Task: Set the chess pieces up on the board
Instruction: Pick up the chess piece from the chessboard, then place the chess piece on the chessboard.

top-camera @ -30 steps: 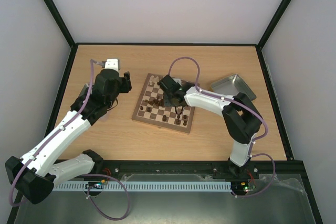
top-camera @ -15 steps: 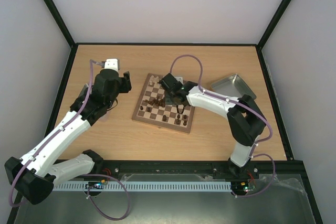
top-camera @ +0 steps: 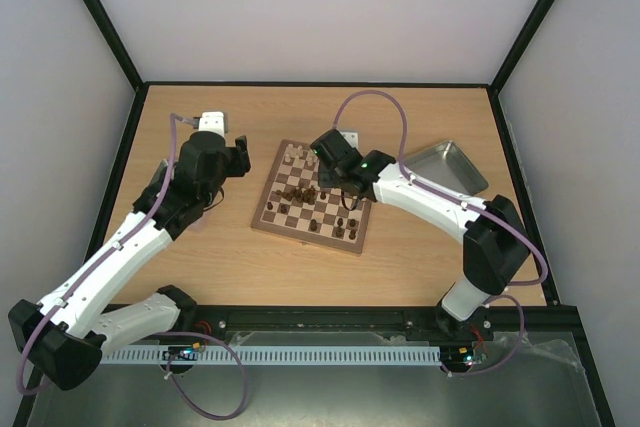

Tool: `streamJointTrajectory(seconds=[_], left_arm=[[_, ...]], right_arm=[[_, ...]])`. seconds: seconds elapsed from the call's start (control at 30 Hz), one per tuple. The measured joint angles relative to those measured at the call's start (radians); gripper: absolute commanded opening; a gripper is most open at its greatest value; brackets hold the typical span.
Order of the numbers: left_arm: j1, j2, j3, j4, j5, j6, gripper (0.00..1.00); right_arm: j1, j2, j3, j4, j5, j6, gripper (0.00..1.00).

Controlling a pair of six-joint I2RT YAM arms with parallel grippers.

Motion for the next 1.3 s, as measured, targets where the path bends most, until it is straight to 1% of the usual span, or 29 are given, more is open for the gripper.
streamJointTrajectory(seconds=[0.17,0.5,0.73,0.87,1.07,1.3], left_arm=[[0.0,0.0,0.0,0.0,0.001,0.0,0.7],[0.001,0.0,0.0,0.001,0.009,0.0,0.7],[0.007,0.0,0.0,0.001,0.019,-0.001,0.7],[0.007,0.0,0.0,0.001,0.021,-0.002,0.7],[0.007,0.0,0.0,0.001,0.028,-0.005,0.7],[0.007,0.0,0.0,0.001,0.028,-0.005,0.7]], right_arm=[[0.0,-0.004,-0.003,-0.008,-0.024,0.005,0.1],[0.011,-0.069,-0.04,-0.017,-0.065,0.029,0.1],[0.09,-0.089,-0.068,-0.028,-0.058,0.053,0.1],[0.133,-0.107,-0.127,-0.032,-0.058,0.089,0.1],[0.165,-0.143,-0.223,-0.035,-0.068,0.133,0.1],[0.183,-0.121,-0.231,-0.02,-0.089,0.137,0.11]])
